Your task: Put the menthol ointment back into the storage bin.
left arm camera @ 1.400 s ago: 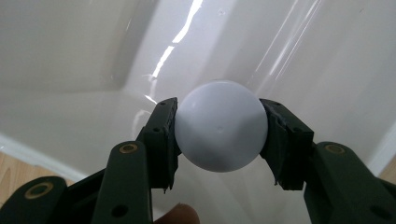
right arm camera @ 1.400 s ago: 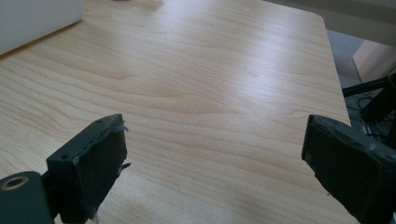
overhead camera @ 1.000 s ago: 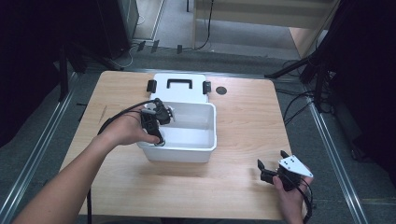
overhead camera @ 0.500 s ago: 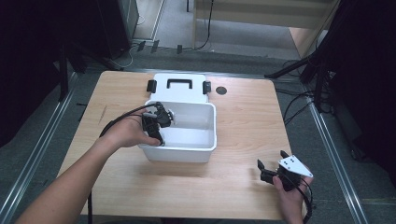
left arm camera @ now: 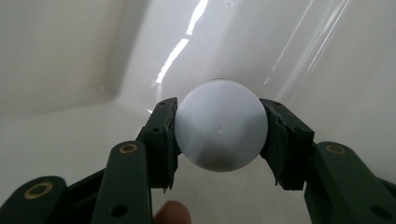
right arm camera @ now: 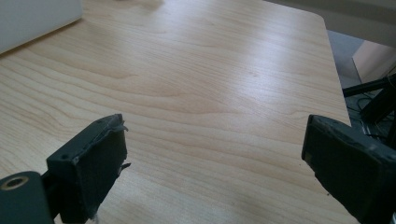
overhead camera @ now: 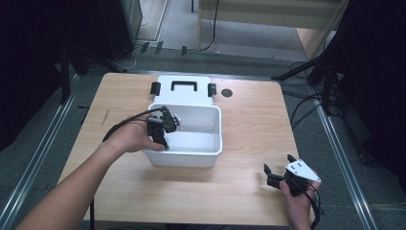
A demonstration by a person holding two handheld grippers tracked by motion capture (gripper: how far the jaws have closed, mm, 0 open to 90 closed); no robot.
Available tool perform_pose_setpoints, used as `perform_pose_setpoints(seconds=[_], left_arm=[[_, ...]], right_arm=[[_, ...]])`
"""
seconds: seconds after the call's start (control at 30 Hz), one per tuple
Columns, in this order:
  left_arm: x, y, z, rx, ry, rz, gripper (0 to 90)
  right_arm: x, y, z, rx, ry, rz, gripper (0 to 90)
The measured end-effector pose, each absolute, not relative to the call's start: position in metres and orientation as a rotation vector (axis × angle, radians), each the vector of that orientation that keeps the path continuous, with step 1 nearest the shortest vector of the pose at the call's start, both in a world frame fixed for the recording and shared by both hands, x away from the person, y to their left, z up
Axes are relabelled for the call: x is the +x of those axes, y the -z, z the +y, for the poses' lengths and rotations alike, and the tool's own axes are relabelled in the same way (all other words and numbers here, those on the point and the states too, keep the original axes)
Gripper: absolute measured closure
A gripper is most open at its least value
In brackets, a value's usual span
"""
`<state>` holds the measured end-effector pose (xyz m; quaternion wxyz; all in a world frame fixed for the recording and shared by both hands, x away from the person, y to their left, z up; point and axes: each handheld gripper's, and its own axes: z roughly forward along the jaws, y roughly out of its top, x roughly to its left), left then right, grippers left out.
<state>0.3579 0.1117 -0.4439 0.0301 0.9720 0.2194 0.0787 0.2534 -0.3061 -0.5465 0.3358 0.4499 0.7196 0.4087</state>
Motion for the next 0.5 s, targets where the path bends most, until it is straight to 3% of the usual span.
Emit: perform_pose_setpoints(seconds=[0.5], left_arm=[[0.366,0.460,0.108,3.044,-0.080,0.764,51.0]], right_arm=[[0.253,0.546,-0.306,1.173,-1.068,1.876,6.9]])
